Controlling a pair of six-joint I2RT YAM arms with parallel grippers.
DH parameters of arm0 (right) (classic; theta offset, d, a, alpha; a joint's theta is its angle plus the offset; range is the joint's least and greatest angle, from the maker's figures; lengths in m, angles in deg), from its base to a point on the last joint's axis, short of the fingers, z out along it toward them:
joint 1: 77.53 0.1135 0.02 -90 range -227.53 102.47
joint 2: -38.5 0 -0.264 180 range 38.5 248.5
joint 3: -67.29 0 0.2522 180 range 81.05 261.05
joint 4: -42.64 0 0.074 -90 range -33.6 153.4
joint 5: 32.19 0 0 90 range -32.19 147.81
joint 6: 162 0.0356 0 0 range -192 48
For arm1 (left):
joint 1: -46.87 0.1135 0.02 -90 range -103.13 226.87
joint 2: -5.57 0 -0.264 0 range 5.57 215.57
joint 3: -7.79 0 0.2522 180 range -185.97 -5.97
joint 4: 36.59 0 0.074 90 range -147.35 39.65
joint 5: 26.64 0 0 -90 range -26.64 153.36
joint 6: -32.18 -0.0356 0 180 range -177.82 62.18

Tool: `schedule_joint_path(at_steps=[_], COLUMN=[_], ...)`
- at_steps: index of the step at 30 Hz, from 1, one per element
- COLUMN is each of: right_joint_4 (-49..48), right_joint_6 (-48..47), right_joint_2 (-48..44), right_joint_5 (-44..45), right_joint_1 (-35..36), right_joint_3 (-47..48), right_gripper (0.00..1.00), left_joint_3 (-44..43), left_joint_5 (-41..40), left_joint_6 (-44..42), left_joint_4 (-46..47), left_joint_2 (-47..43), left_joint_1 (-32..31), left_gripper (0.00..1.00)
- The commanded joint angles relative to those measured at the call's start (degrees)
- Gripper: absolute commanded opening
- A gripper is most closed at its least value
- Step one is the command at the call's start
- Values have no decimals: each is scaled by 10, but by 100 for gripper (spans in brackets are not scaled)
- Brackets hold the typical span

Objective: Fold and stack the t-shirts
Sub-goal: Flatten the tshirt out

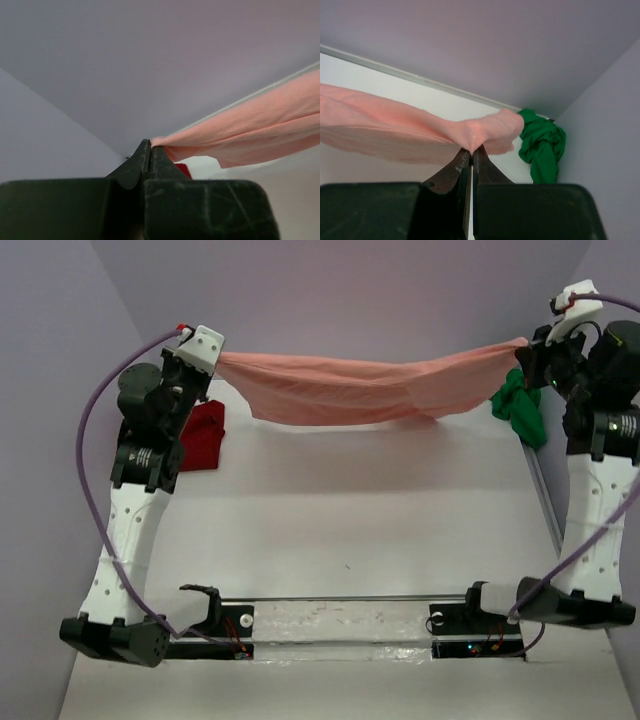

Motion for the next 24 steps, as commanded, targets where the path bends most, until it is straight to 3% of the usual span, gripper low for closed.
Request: schedule_joint_path(at_steps=[1,7,12,18,24], right_joint_4=[-55,-69,-94,-140,-168], right_joint_6=[-3,13,33,49,48], right_joint_2=[-100,-232,-245,-168,17], right_joint_5=[8,39,85,116,129], right_joint_1=[-5,-5,-5,-5,-5], right_joint_3=[-73,-161,-163,-151,-123], right_gripper=[0,0,0,0,0], left_joint_3=[21,47,30,34,77], left_joint_5=[55,75,73,50,10], left_joint_6=[10,7,16,36,42], left_joint_4=[-10,-66,-72,-19,100], left_joint_2=[-98,-196,-211,-143,-24], left_joint_1=[14,21,34,36,37], left_gripper=[0,0,0,0,0])
